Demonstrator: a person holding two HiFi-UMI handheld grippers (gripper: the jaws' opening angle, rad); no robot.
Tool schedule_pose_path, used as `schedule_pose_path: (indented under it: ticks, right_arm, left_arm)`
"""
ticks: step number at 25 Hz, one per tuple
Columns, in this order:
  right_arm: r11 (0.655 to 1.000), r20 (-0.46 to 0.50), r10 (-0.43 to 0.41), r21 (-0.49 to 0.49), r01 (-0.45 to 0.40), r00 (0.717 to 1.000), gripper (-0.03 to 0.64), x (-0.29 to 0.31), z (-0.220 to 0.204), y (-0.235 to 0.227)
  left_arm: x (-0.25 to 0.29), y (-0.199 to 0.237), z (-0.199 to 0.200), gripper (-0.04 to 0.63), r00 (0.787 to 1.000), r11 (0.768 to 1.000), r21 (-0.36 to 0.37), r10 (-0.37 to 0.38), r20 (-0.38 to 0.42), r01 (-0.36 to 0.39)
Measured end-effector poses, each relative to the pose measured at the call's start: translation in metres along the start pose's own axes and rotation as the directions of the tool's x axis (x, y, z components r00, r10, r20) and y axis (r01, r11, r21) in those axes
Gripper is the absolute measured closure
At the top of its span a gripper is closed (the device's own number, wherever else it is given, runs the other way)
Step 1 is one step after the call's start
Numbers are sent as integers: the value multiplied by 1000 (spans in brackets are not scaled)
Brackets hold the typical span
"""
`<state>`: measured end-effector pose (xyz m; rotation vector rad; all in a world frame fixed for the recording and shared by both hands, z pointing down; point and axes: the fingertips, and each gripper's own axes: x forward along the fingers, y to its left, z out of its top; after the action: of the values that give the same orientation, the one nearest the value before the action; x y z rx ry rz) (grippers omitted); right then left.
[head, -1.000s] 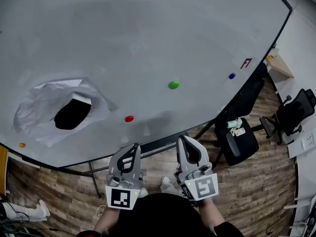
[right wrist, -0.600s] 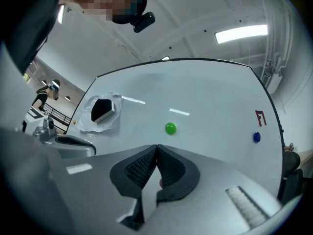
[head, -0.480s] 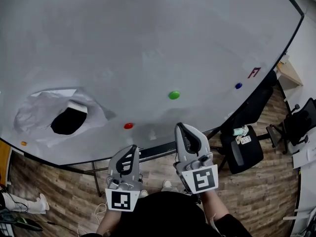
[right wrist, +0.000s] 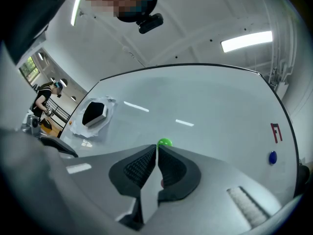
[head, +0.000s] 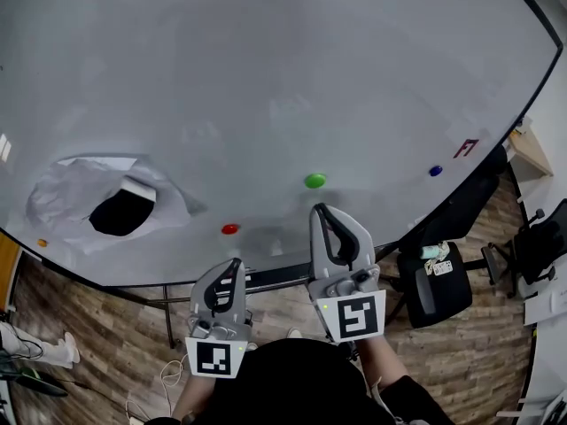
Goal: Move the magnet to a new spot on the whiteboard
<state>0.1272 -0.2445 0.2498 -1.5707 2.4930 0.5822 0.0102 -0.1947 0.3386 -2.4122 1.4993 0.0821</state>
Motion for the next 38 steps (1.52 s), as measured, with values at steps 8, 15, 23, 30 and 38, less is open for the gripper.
schedule_pose_path:
  ticks: [8,15,23,30,38]
  right_arm:
    - [999,43,-34,-22,35,998,505,16,8,-10]
    - [994,23,-90,-55,91,996,469,25,1,-13]
    - [988,49,-126,-86,130,991,471,30,6,-11]
    - [984,28,-149,-94,151,988,482,34,4,-12]
    - [986,1,-163,-44,163,987,491,33,1,-13]
  left_arm:
    - [5,4,3,594,999,999,11,39,17,-39]
    - [3,9,0,594,998,998,17,56,3,-56]
    - [1,14,-2,594,998,998,17,65,-3,-65]
    - [-1,18,-5,594,998,998,7,60,-11,-60]
    - [-6,24,-5,594,999,999,1,54,-3,-54]
